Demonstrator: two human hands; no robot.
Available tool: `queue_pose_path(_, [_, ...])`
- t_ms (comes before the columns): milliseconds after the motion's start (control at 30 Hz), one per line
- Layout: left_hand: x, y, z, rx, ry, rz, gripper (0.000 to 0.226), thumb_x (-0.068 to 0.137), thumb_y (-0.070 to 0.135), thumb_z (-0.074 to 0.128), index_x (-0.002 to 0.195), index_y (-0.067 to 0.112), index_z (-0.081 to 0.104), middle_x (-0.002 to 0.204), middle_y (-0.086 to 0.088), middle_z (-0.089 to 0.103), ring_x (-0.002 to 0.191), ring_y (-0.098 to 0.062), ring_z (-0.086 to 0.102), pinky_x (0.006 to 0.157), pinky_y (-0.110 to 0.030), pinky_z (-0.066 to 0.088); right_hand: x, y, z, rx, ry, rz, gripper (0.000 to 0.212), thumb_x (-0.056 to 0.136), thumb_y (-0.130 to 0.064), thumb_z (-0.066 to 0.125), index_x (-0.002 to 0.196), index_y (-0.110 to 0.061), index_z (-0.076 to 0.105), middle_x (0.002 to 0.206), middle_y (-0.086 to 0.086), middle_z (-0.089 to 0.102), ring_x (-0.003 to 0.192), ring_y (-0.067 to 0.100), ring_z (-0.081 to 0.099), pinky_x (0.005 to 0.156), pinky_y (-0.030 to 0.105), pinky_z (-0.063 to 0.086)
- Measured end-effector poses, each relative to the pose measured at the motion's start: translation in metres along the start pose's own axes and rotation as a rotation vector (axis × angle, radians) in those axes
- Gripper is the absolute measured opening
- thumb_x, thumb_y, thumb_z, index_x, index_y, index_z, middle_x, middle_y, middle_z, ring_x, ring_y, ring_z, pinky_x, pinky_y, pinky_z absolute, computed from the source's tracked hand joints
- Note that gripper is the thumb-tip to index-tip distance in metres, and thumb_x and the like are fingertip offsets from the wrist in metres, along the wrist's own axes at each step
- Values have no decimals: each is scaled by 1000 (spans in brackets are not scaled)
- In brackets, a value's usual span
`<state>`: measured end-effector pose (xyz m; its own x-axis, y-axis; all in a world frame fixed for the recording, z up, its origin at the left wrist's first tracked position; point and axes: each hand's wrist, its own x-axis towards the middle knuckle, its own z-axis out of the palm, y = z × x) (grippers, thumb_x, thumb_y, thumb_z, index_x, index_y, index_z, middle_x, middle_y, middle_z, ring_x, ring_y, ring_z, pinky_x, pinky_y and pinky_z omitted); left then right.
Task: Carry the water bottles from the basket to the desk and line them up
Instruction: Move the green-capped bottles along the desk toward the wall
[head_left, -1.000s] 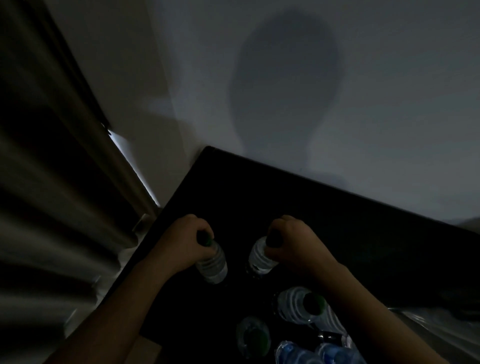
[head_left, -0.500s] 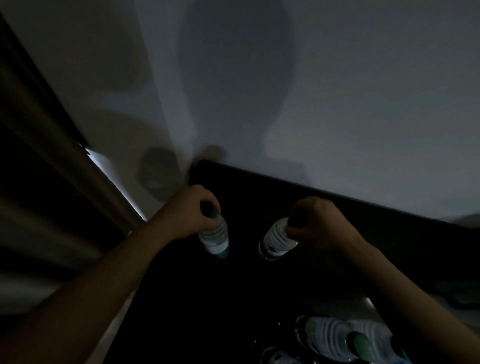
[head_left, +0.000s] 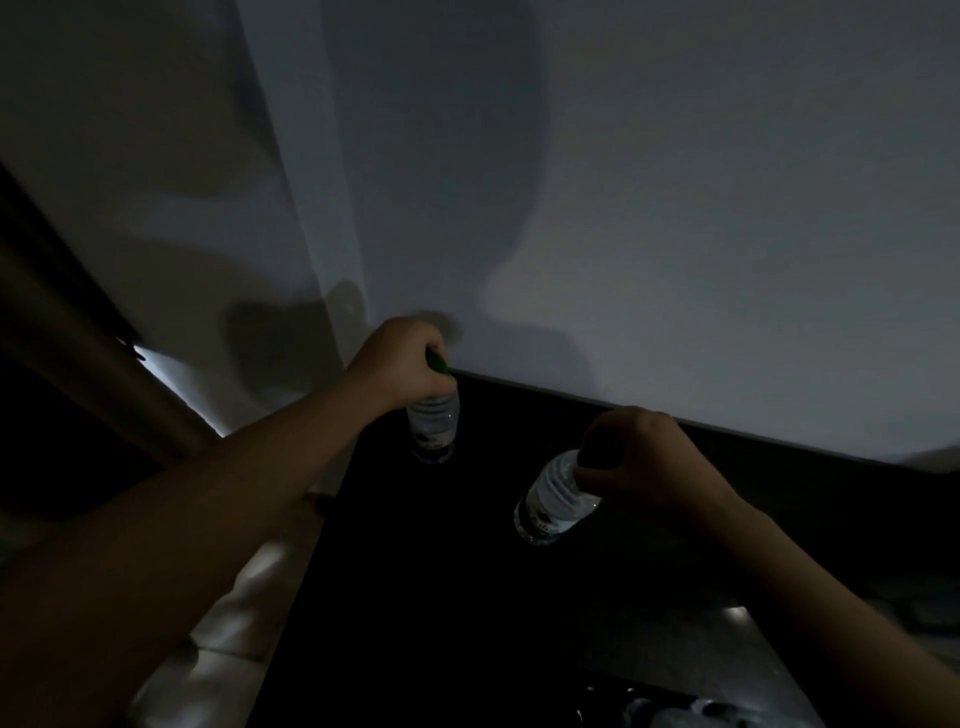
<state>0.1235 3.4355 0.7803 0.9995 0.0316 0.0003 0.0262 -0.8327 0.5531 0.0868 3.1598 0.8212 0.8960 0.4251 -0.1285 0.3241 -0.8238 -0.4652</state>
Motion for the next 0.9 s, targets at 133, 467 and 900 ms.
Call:
queue_pose_path(133, [28, 0, -4, -11, -21, -39, 21, 60, 22, 77, 70, 5, 71, 75, -14, 69, 69, -24, 66, 60, -37, 53, 11, 2, 2, -1, -2, 9, 11, 68, -20, 75, 76, -15, 69, 78, -1, 65, 68, 9, 63, 59, 24, 49])
queue_pose_path(467, [78, 5, 3, -16, 10, -68, 27, 58, 22, 78, 69, -1, 70, 75, -20, 69, 70, -30, 66, 63, -38, 54, 36, 6, 3, -9, -23, 16, 14, 70, -20, 74, 78, -11, 69, 80, 3, 65, 69, 14, 64, 64, 36, 54])
queue_pose_path(900, [107, 5, 13, -53, 0, -77, 23, 64, 22, 78, 70, 2, 69, 74, -18, 67, 71, -29, 64, 63, -35, 51, 57, 18, 9, -13, -61, 37, 16, 71, -22, 74, 81, -11, 69, 82, 3, 65, 71, 12, 64, 65, 36, 54])
